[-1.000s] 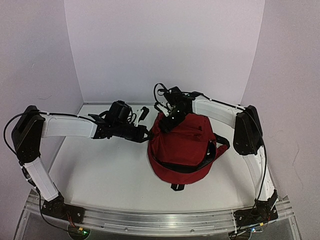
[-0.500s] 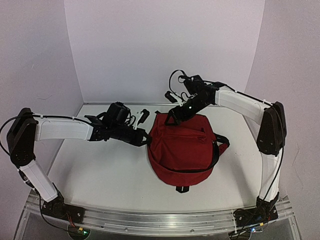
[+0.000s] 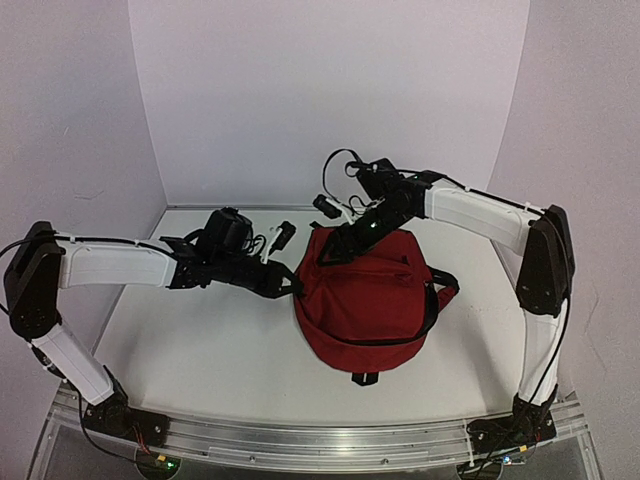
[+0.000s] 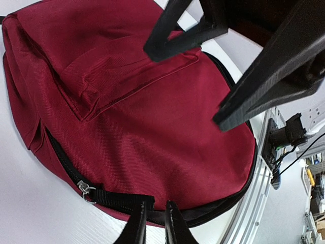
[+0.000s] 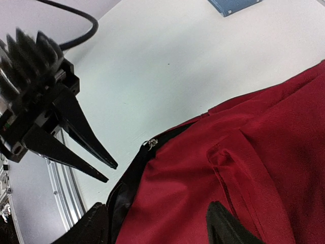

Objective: Pack the student bag
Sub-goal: Zip the student bag at the center of the board.

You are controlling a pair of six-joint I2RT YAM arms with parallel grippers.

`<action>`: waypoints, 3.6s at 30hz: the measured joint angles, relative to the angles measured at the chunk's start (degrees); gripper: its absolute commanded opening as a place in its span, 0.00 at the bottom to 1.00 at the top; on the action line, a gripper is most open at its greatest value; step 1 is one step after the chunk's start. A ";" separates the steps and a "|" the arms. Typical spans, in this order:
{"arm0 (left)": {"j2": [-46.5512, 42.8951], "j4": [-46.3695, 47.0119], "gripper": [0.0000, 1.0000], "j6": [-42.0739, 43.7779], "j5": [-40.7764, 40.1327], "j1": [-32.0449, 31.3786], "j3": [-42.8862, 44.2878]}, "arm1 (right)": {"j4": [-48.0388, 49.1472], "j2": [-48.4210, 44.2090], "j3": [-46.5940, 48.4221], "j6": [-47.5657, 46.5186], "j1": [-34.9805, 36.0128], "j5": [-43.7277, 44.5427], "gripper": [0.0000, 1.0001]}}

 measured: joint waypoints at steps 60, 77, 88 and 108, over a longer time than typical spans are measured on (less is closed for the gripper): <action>-1.52 1.19 0.56 -10.71 -9.12 8.86 -3.03 | 0.77 12.26 1.96 13.35 6.82 -4.06 0.15; 1.00 1.20 0.56 -11.80 -6.65 9.49 -2.90 | 0.73 12.26 1.98 14.83 5.56 -3.77 0.14; 1.68 1.22 0.56 -12.78 -5.42 10.00 -2.87 | 0.77 12.24 1.98 15.44 4.61 -5.05 0.01; 8.57 5.47 0.64 -16.59 3.09 10.51 0.71 | 0.85 9.43 1.91 15.46 2.80 -6.76 0.00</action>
